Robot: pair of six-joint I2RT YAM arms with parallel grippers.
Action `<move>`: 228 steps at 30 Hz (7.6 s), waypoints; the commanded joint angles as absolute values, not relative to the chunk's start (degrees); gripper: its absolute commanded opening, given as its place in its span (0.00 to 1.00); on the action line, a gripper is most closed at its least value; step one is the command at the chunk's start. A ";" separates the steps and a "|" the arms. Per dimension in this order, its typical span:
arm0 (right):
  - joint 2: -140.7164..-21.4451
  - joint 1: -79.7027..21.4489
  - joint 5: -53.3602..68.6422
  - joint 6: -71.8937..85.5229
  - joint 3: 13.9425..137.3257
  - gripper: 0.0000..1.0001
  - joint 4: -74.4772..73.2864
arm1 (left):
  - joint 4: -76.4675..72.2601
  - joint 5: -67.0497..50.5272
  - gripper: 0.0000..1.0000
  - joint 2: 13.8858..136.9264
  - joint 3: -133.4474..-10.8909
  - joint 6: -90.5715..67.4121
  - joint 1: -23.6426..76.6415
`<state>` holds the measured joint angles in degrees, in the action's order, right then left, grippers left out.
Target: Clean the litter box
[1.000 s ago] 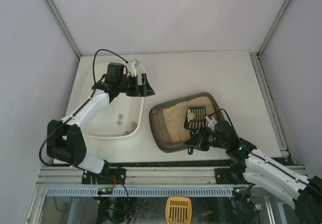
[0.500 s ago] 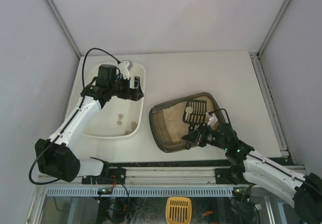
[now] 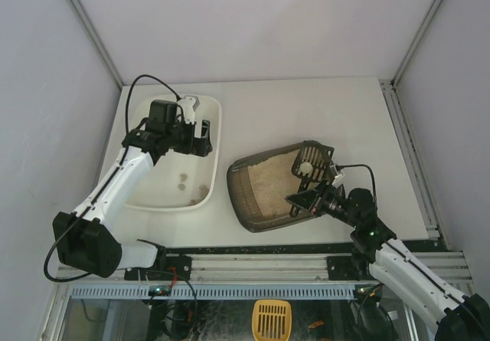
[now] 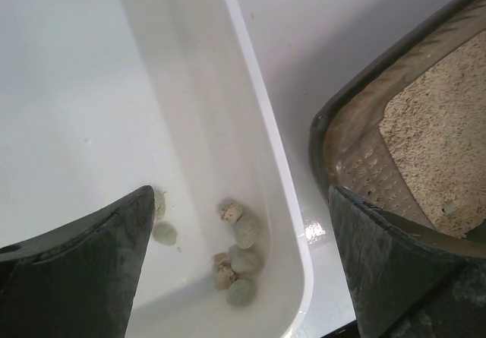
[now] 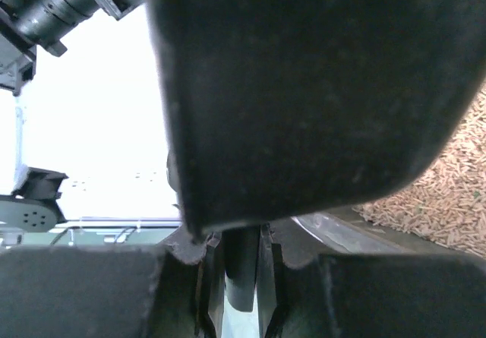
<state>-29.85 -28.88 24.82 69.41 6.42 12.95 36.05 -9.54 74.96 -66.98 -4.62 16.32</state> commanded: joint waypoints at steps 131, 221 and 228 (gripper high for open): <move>-40.06 5.51 30.47 35.55 55.90 0.00 -44.38 | 50.39 -13.75 1.00 99.82 -87.36 19.57 61.06; -50.44 -1.99 43.58 34.00 37.36 0.00 -28.61 | 61.94 -16.47 0.12 113.37 -101.73 112.88 43.95; -51.94 -8.65 36.69 34.21 42.70 0.00 -34.49 | 59.36 -18.31 0.90 110.16 -103.00 104.06 43.95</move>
<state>-51.75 -5.26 39.90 34.50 37.58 -32.99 72.47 -11.86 117.10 -100.40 109.32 43.97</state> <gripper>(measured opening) 0.139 0.460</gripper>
